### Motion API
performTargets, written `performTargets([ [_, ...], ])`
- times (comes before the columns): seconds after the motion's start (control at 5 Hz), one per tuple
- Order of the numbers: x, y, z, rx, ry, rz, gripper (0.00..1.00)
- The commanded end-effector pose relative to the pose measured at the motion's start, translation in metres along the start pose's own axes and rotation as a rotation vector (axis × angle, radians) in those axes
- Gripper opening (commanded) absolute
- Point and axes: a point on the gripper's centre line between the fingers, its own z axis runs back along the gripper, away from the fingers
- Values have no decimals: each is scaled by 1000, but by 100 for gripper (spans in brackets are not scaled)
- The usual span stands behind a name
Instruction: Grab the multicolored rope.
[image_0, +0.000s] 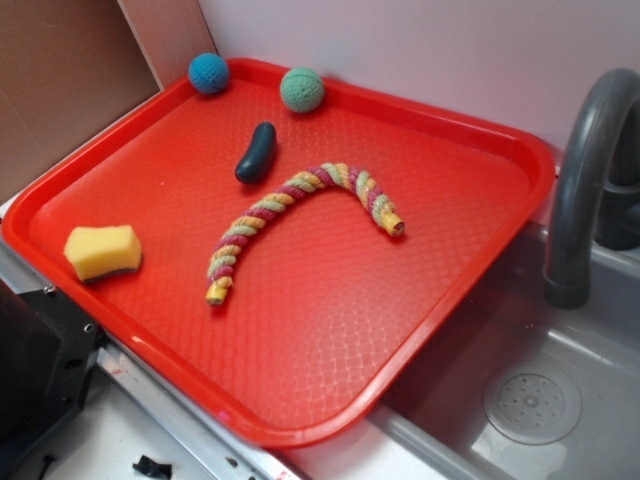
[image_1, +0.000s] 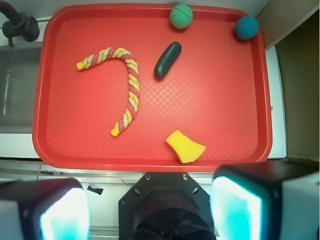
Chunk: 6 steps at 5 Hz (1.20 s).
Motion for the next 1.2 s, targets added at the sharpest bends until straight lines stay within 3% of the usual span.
performTargets([
  [0.0, 0, 0, 0, 0, 0, 0, 100],
  [0.2, 19, -4, -11, -8, -119, 23, 100],
  [0.6, 70, -17, -55, 16, -177, -45, 100],
  [1.0, 128, -30, -121, 30, -150, -258, 100],
])
